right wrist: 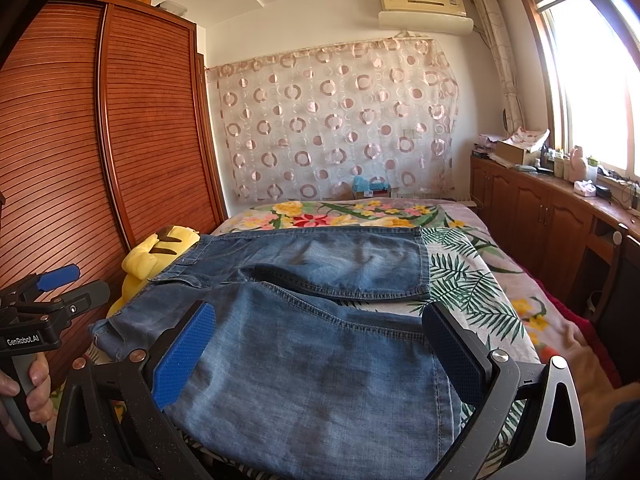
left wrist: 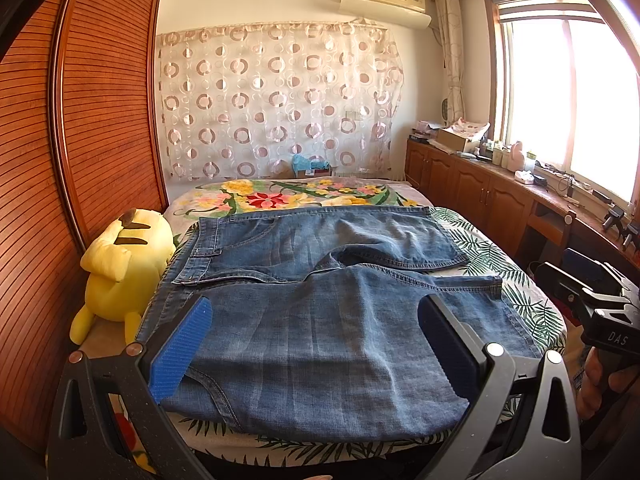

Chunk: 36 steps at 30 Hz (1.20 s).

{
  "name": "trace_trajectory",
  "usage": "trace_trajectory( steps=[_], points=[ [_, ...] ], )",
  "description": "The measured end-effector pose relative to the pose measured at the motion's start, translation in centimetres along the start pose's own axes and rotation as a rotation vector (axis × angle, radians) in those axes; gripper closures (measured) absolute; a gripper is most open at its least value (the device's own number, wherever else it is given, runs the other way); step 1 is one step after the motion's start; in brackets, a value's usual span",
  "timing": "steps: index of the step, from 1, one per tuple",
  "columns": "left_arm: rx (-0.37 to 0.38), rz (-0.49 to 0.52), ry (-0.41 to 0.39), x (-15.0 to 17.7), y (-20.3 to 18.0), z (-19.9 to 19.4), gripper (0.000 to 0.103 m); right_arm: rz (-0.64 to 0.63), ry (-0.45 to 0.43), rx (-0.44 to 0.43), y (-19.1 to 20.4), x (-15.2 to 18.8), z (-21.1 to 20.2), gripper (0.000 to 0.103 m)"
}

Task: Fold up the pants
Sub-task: 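Move the left tool to the jeans waistband while the right tool approaches the leg hem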

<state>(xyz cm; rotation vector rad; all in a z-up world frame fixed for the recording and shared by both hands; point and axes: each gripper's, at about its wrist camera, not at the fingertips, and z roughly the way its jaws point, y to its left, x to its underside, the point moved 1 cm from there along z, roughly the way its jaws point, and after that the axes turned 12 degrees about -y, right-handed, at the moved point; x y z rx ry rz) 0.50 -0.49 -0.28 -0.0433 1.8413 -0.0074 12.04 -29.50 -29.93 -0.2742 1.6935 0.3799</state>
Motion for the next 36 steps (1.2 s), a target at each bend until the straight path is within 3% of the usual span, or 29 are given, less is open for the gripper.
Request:
trace_trajectory(
  steps=[16,36],
  points=[
    [-0.011,-0.010,0.067,1.4,2.2,1.7,0.000,-0.010,0.030,0.002,-0.3,0.9,0.9,0.000],
    [-0.118,-0.090,0.184,6.2,12.2,4.1,0.000,-0.063,0.185,0.048,-2.4,2.3,3.3,0.000]
  ],
)
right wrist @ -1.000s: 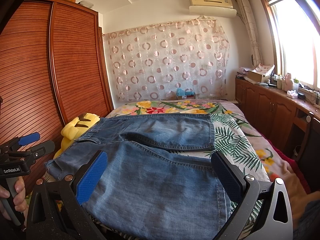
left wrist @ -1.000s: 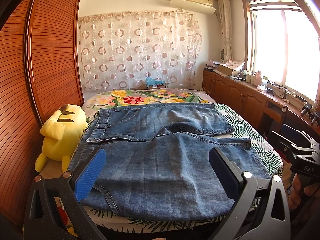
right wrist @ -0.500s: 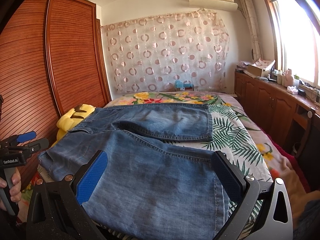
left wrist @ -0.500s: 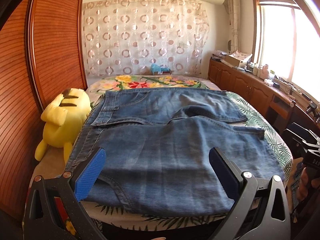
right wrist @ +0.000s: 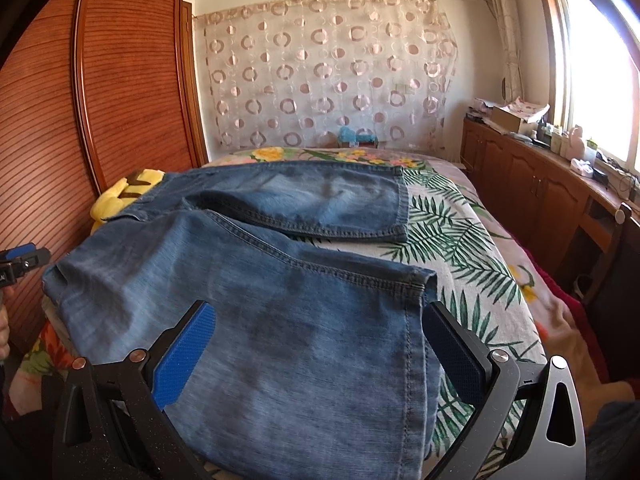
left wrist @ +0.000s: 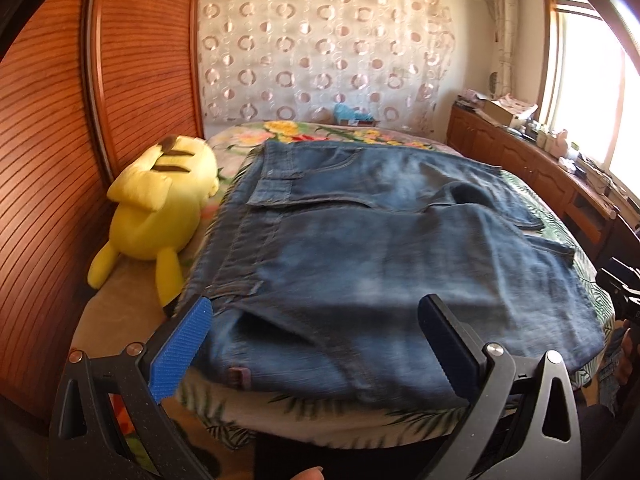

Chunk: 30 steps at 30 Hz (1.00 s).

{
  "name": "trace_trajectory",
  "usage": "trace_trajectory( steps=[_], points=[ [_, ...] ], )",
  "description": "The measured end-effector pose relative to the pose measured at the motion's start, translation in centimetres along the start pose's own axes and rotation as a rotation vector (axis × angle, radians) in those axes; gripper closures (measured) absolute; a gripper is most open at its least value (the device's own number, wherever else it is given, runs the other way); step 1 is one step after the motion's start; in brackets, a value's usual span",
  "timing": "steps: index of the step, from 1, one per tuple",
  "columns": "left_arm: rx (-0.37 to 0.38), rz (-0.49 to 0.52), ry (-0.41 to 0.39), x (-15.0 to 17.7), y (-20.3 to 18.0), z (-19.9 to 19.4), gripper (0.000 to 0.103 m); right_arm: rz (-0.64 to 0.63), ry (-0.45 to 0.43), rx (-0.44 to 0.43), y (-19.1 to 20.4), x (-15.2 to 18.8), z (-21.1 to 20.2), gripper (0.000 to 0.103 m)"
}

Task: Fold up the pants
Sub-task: 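Move the left tool to the jeans waistband while the right tool approaches the leg hem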

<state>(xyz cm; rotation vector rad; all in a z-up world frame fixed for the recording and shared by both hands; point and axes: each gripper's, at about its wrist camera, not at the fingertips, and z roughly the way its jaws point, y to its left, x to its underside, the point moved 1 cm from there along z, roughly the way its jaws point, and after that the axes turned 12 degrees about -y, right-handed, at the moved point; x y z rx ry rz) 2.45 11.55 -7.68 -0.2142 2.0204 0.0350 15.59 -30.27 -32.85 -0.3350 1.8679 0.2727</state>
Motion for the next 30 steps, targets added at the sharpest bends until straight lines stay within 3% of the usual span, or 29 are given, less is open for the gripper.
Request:
trace_trajectory(
  steps=[7,9,12,17,19,22,30],
  points=[
    [-0.024,-0.070,0.027,0.9,4.0,0.6,0.000,-0.008,0.056,0.038,-1.5,1.0,-0.2,0.000],
    [-0.030,-0.081,0.028,1.1,5.0,0.6,0.007,-0.008,0.074,0.046,-1.6,1.2,-0.4,0.000],
    [-0.052,-0.086,0.032,1.2,6.0,0.7,0.008,-0.005,0.094,0.059,-1.7,1.4,-1.1,0.000],
    [-0.059,-0.111,0.060,2.4,7.3,1.1,0.022,0.004,0.112,0.065,-1.6,1.4,-2.3,0.000],
    [-0.059,-0.129,0.084,3.0,7.8,1.4,0.034,0.001,0.124,0.067,-1.6,1.4,-2.9,0.000],
    [-0.059,-0.158,0.098,4.0,8.4,1.5,0.038,0.001,0.138,0.069,-1.6,1.8,-3.4,0.000],
    [-0.073,-0.199,0.115,4.9,8.7,2.0,0.040,0.002,0.177,0.076,-2.0,2.5,-5.8,0.001]
  ],
)
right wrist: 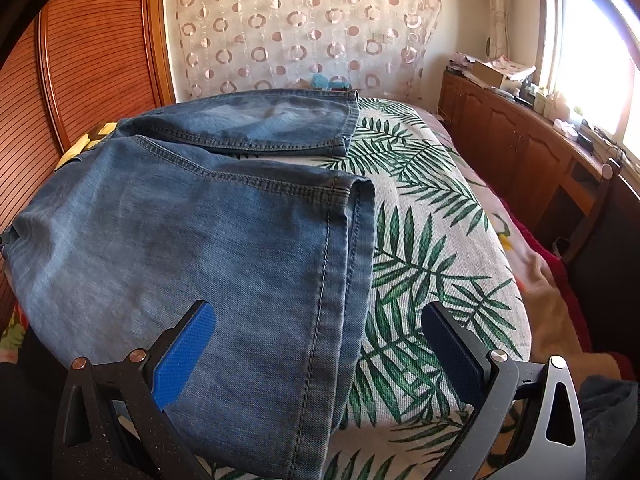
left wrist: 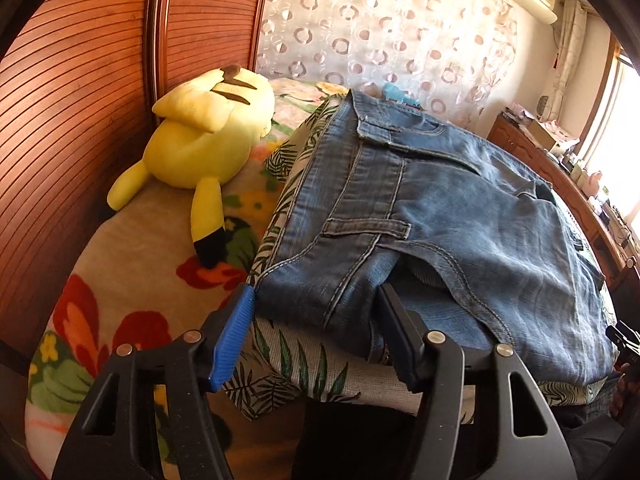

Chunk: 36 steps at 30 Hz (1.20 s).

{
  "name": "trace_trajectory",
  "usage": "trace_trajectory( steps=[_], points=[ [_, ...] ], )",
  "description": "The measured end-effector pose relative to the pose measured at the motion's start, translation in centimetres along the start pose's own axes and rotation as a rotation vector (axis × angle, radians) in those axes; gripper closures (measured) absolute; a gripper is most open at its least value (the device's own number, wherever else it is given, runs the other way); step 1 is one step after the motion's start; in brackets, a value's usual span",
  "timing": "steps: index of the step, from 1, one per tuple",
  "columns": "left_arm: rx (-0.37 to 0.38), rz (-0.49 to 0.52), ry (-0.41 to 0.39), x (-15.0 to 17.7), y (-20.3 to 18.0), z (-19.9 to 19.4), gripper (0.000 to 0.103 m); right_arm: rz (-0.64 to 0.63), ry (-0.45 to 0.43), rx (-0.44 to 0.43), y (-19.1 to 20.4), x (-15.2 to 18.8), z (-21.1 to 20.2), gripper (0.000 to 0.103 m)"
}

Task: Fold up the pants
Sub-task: 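Move the left tool to the jeans waistband while the right tool approaches the leg hem, then close the left tool on the waistband edge while the right tool grips the leg hem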

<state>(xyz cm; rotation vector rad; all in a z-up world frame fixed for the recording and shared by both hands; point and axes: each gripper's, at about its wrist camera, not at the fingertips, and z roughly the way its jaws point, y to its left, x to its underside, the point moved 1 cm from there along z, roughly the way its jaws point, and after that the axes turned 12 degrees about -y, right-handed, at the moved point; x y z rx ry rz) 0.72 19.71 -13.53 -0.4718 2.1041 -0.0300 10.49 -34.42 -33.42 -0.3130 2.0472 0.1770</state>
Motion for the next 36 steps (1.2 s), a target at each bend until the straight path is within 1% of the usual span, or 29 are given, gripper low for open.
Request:
trace_trajectory(
  steps=[4,7,9,13,15,20,22,23,26,28,31,32,34,35,36],
  points=[
    [-0.019,-0.007,0.009,0.1,0.3,0.5,0.036,0.008,0.019,-0.004,-0.1,0.6,-1.2,0.003],
    [-0.006,-0.040,0.036,0.5,0.7,1.2,0.036,0.007,0.036,-0.018,-0.1,0.8,-1.8,0.007],
    [-0.001,-0.048,0.030,0.6,0.8,1.1,0.037,-0.001,0.041,-0.019,0.0,0.6,-1.9,0.008],
    [-0.014,-0.028,0.015,0.6,0.6,0.8,0.041,-0.011,0.044,-0.032,-0.4,0.9,-2.9,0.009],
    [-0.023,-0.029,0.007,0.6,0.7,0.6,0.046,-0.013,0.048,-0.036,-0.5,1.1,-3.7,0.009],
    [-0.020,-0.034,-0.002,0.5,0.7,0.5,0.047,-0.016,0.055,-0.041,-0.8,1.5,-4.4,0.011],
    [-0.034,-0.015,-0.011,0.5,0.4,0.4,0.047,-0.018,0.056,-0.042,-0.9,1.8,-5.0,0.011],
    [-0.043,0.003,-0.022,0.4,0.1,0.1,0.047,-0.017,0.057,-0.043,-1.2,1.5,-4.3,0.012],
    [-0.076,0.047,-0.052,0.1,-0.7,-0.5,0.046,-0.016,0.057,-0.042,-1.1,1.5,-4.6,0.012],
    [-0.078,0.062,-0.069,-0.2,-0.9,-0.7,0.046,-0.015,0.056,-0.041,-1.2,1.6,-4.9,0.012],
    [-0.072,0.079,-0.112,-0.6,-1.2,-1.4,0.047,-0.016,0.053,-0.040,-1.0,1.3,-3.9,0.012],
    [-0.065,0.085,-0.110,-0.7,-1.3,-1.4,0.048,-0.016,0.053,-0.039,-1.0,1.3,-3.9,0.012],
    [-0.039,0.075,-0.106,-0.8,-1.2,-1.2,0.057,-0.016,0.054,-0.039,-0.9,1.2,-3.9,0.012],
    [-0.030,0.068,-0.107,-0.8,-1.2,-1.1,0.058,-0.017,0.054,-0.039,-0.8,1.0,-3.8,0.012],
    [-0.021,0.061,-0.108,-0.8,-1.2,-1.0,0.063,-0.017,0.054,-0.040,-0.9,1.2,-4.1,0.012]
  ],
)
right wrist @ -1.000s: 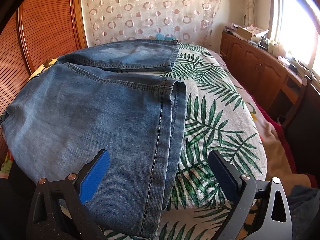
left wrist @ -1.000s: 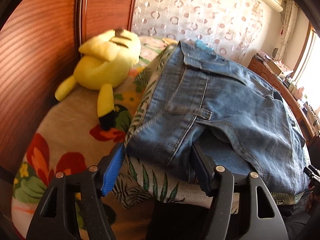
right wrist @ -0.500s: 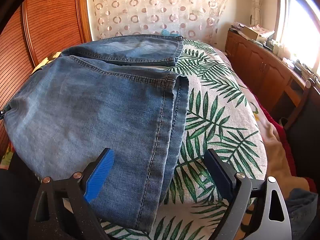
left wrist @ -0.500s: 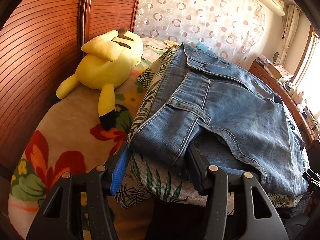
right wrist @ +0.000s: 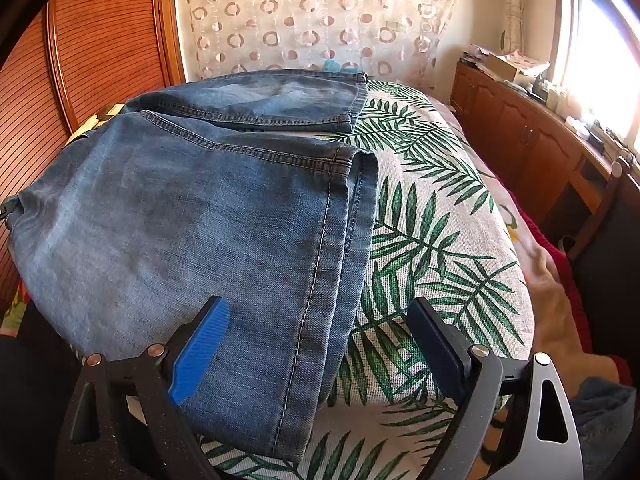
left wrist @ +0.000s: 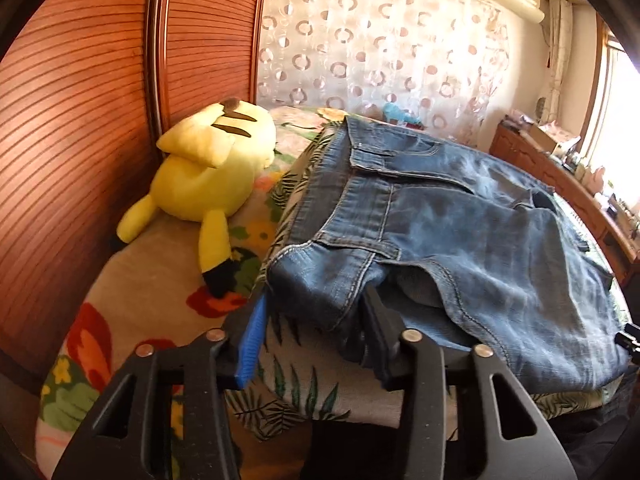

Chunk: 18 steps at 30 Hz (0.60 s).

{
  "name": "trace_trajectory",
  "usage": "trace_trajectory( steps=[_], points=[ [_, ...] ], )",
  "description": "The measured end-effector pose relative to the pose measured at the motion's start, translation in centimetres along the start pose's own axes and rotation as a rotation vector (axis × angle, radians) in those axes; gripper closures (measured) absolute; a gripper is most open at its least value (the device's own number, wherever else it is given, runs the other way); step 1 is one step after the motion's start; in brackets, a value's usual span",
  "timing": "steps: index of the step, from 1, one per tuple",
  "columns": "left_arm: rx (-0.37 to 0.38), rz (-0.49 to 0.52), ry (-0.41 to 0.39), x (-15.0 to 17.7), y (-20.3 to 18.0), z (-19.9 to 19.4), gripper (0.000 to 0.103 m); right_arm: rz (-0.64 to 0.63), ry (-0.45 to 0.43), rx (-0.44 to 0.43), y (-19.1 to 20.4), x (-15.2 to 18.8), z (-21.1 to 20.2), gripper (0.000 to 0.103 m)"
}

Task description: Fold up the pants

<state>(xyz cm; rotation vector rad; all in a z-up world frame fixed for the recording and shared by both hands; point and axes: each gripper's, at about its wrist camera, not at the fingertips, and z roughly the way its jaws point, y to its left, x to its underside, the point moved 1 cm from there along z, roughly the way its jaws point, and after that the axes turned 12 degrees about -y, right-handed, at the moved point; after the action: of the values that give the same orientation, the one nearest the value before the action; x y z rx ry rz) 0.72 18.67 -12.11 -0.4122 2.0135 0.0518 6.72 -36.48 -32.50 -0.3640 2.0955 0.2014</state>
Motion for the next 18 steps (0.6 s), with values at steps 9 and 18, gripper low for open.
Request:
trace_trajectory(
  steps=[9,18],
  points=[
    [0.060,-0.001,-0.032,-1.6,-1.8,-0.2,0.087,-0.010,-0.010,-0.027,1.1,-2.8,3.1,0.045],
    [0.150,0.032,-0.181,-8.1,-4.9,-2.0,0.089,0.095,-0.019,-0.130,-0.4,-5.2,3.6,0.091]
  ],
)
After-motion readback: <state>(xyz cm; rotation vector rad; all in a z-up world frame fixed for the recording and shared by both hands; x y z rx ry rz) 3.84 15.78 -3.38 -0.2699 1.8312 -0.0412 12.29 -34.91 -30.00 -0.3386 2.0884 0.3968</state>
